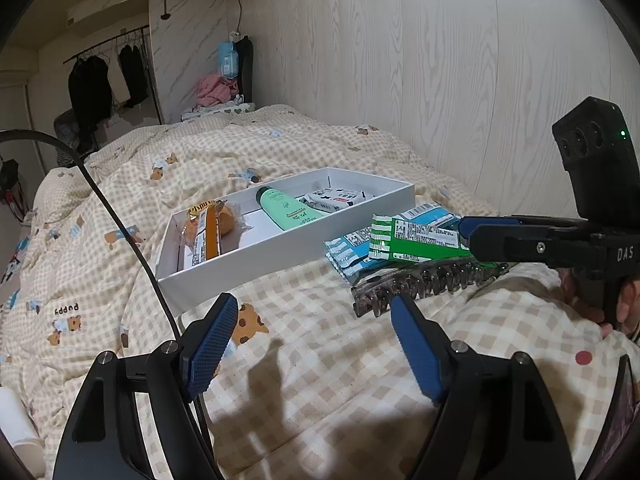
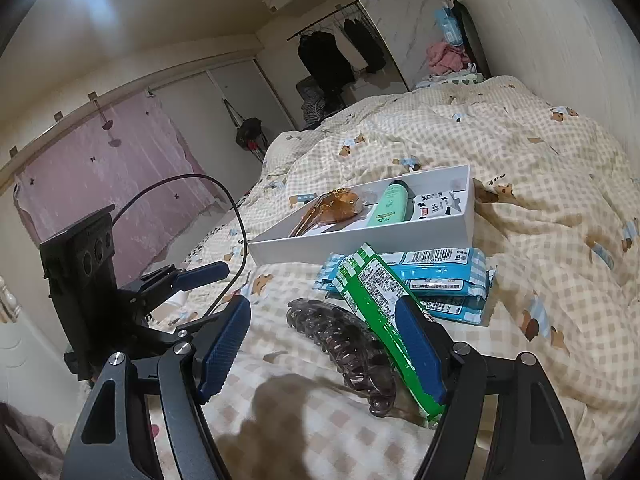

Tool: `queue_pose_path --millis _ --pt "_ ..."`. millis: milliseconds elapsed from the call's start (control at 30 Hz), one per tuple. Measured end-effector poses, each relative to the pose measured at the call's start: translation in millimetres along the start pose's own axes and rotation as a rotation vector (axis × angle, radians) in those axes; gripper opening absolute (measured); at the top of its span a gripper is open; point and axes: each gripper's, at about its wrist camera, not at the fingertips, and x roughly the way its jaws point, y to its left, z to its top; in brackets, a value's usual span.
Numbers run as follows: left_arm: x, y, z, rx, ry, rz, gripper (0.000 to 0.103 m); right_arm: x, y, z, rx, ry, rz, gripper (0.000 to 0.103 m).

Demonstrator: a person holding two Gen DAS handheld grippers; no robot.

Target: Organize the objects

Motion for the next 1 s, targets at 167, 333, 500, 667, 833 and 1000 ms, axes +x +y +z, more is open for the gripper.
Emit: queue_pose_path --millis 167,333,500,667,833,1000 --pt "3.3 -0.5 2.5 0.008 0.021 -0.015 0.082 -1.1 -0.5 0.0 0.001 -0.006 -0.002 0.076" --pt "25.0 -1.5 25.2 0.108 0.156 -0.206 0.082 -6.7 -5.4 -1.0 0.030 -0.033 -0.007 0.076" --pt "43.8 -28.9 39.8 0.428 0.156 -0.108 0.052 -8.7 -10.6 -1.4 0.056 -0.039 0.007 0.076" --pt "56.1 -38.4 34.0 0.537 0.182 -0.180 0.036 -9.1 -10.9 -0.9 0.060 -0.040 0.012 0.076" --pt "55.3 -27.7 35.4 0.514 0.231 -0.323 0.037 -10.6 -10.0 -1.7 0.061 -0.040 0.014 0.076" --pt "60.3 -32.0 29.6 0.502 0.286 -0.417 0.041 -11.4 -10.0 -2.1 0.064 -0.034 0.016 0.076"
